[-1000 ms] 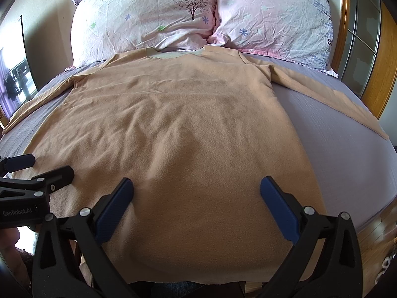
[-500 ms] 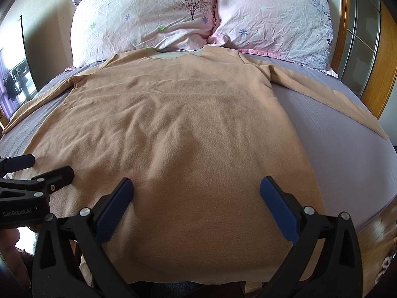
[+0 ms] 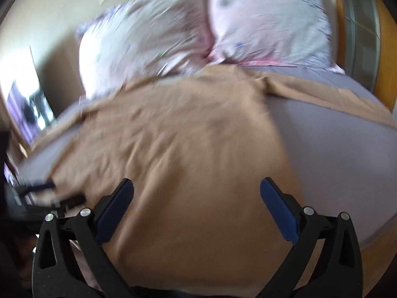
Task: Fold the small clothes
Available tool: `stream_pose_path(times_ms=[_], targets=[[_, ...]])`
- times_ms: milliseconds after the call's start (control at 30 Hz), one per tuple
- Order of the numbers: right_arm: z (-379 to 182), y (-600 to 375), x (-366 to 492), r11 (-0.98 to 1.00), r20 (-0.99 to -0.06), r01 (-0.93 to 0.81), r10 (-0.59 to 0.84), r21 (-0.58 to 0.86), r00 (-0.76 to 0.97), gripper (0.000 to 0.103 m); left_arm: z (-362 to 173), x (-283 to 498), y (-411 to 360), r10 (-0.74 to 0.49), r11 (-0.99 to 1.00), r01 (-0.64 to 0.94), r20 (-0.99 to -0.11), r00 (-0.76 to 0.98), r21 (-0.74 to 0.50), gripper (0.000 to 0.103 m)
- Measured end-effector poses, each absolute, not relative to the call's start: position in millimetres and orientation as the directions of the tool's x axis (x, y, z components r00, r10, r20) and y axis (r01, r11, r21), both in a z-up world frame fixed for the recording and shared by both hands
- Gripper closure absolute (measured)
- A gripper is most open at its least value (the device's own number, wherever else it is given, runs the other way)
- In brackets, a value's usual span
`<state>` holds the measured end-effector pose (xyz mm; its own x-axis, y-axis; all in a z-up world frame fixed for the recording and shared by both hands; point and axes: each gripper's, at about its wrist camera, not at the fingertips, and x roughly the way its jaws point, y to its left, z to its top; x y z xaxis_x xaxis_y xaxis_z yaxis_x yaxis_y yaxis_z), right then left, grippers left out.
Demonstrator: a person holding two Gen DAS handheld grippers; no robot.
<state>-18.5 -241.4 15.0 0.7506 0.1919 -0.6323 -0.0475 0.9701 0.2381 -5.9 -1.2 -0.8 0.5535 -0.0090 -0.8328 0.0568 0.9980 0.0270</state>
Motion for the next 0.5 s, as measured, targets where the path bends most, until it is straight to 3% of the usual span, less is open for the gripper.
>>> stream_pose_path(times_ms=[100,133,200,267,367,500], targets=[[41,-327,-4,0.919,-0.607,0.143,0.121,0.368,0.786,0.003,0,-7,1,-0.025,0.997,0.078,-0.809,0.587,0.026,0.001],[46,-353,1,0.893,-0.603,0.202,0.092,0.402,0.792,0.008,1,-8,-1,-0.034,0.996,0.090,-0.802,0.596,0.025,0.001],[47,-422,15,0.802,-0.650,0.391,-0.005,0.452,0.760,0.046,2,-7,0,-0.077,0.992,0.128,-0.783,0.617,0.004,0.001],[40,-476,25,0.690,-0.692,0.525,-0.048,0.499,0.720,0.062,5,-5,3,-0.148,0.985,0.165,-0.755,0.639,-0.053,0.001],[25,-553,33,0.483,-0.728,0.675,-0.105,0.558,0.677,0.064,19,0,12,-0.238,0.970,0.204,-0.665,0.708,-0.130,0.001],[8,-597,45,0.367,-0.748,0.730,-0.122,0.577,0.652,0.066,35,6,25,-0.307,0.951,0.241,-0.536,0.786,-0.192,0.001]])
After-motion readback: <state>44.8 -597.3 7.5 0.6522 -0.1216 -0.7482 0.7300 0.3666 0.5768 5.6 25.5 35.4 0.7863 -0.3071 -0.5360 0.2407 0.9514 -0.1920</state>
